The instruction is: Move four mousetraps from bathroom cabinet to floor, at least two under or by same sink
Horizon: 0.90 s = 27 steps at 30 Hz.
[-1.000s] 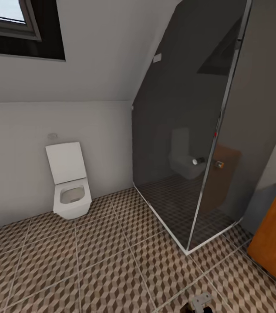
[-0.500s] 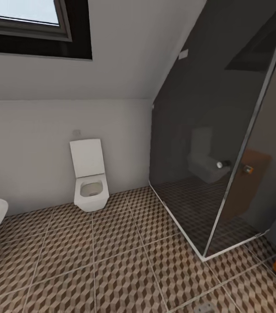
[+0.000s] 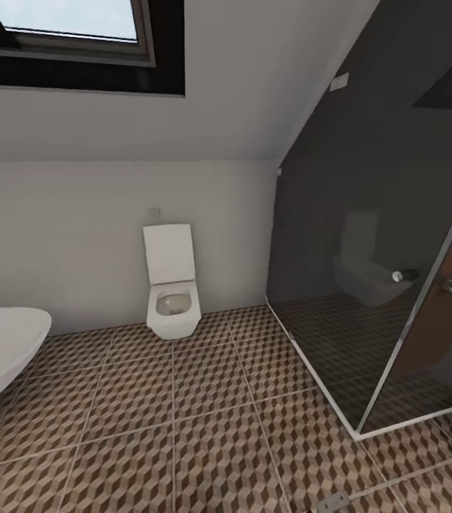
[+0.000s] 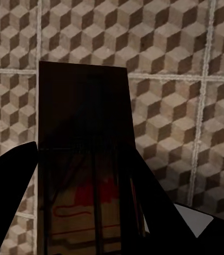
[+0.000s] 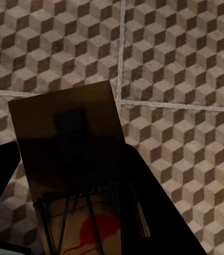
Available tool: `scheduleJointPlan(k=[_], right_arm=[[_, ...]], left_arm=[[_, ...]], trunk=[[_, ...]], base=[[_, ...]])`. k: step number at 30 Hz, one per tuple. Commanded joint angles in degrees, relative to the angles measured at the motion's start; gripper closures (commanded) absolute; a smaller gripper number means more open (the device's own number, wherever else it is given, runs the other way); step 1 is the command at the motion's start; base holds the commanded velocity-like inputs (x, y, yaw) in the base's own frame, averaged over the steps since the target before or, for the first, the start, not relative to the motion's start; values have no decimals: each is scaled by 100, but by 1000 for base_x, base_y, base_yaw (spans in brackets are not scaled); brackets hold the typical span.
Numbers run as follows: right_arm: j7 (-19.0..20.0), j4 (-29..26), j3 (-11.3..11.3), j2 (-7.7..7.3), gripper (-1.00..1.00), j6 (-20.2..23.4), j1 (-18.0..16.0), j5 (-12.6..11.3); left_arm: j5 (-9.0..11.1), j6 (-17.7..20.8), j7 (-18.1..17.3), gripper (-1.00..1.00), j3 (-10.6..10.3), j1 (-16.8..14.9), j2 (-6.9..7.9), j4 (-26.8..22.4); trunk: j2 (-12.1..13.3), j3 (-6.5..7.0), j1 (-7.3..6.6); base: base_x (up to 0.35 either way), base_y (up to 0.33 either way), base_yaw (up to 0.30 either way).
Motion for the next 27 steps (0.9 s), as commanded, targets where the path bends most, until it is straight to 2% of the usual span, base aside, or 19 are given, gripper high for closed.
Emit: scheduleJointPlan(k=[1,14,24,27], right_arm=[[-7,20,65,-1,100,-23,-9,30],[0,10,70,-1,100,-45,-9,23],[2,11,70,-1,100,-49,-9,22],[2,11,65,-1,100,-53,-9,20]], left_arm=[[60,-39,32,100,-45,-7,-1,-23],[60,-39,32,100,-42,-7,6,-23],[60,-41,23,100,-38,-7,24,-14],[60,-46,24,100,-41,-7,19,-14]], trunk=[[-4,-6,0],[-4,-7,0],[-4,-7,0],[-4,-7,0]], base=[[0,0,6],[6,0,1],[279,0,4],[133,0,178]])
